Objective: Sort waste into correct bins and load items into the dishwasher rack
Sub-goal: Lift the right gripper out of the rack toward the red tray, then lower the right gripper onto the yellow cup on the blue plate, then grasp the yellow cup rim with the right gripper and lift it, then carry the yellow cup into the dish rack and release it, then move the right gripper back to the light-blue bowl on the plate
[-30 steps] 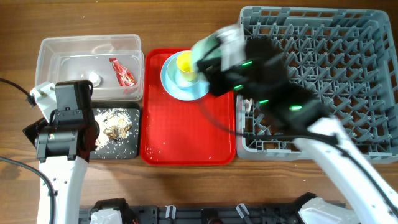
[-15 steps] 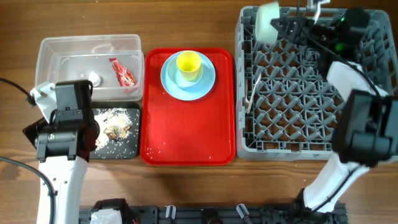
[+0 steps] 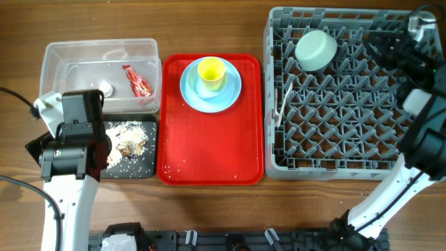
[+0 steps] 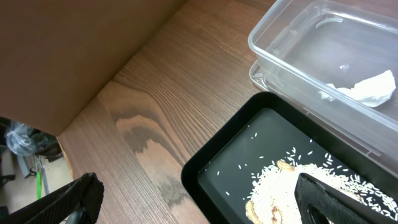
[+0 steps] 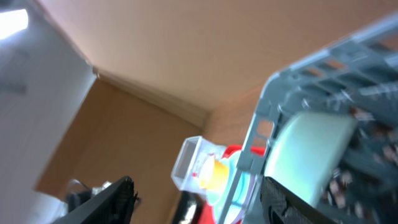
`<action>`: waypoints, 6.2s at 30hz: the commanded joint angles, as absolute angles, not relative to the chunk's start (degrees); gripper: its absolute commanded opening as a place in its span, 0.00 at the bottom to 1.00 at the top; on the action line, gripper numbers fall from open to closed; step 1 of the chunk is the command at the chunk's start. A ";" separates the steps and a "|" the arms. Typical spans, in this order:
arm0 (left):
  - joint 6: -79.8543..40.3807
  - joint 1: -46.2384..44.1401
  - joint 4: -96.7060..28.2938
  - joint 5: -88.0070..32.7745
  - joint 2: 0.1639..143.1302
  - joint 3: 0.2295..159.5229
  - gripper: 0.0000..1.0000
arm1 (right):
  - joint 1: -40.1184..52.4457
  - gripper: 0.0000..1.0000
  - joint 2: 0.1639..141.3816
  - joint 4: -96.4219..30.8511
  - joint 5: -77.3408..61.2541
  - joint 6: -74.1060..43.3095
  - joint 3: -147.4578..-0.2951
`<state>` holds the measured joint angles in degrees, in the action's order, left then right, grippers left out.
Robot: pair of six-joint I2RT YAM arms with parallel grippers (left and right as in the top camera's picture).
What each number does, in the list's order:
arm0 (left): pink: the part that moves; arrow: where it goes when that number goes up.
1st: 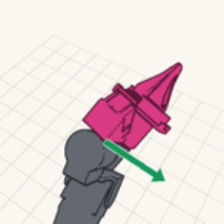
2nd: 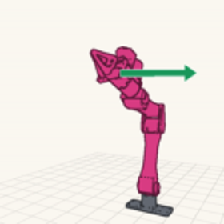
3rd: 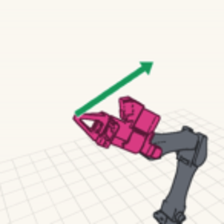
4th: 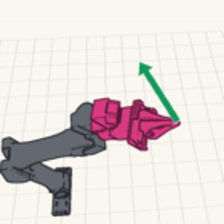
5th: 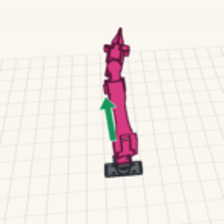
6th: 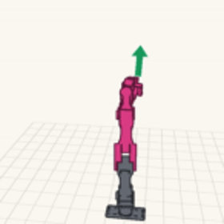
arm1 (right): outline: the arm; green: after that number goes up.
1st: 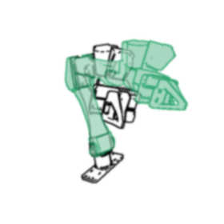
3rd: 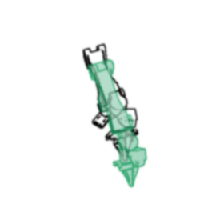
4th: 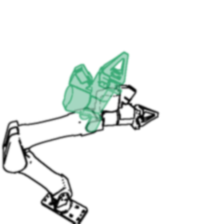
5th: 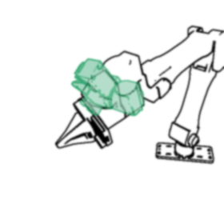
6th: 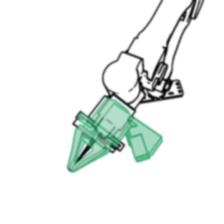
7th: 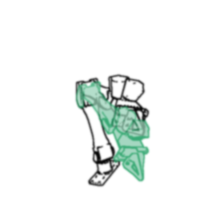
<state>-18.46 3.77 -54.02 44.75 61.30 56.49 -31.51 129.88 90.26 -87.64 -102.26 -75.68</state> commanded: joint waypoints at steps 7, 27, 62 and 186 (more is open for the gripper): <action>-18.02 4.14 -53.87 45.67 61.30 56.97 1.00 | -27.99 0.56 123.02 94.89 -88.27 -113.80 -76.12; -18.02 4.14 -53.87 45.67 61.30 56.97 1.00 | 27.77 0.66 77.76 -13.96 3.66 -9.02 -78.35; -18.02 4.14 -53.87 45.67 61.30 56.97 1.00 | 37.50 0.29 125.27 -38.92 -1.13 7.57 -104.36; -18.02 4.14 -53.87 45.67 61.30 56.97 1.00 | 37.21 0.50 112.14 -58.28 0.47 -2.42 -112.71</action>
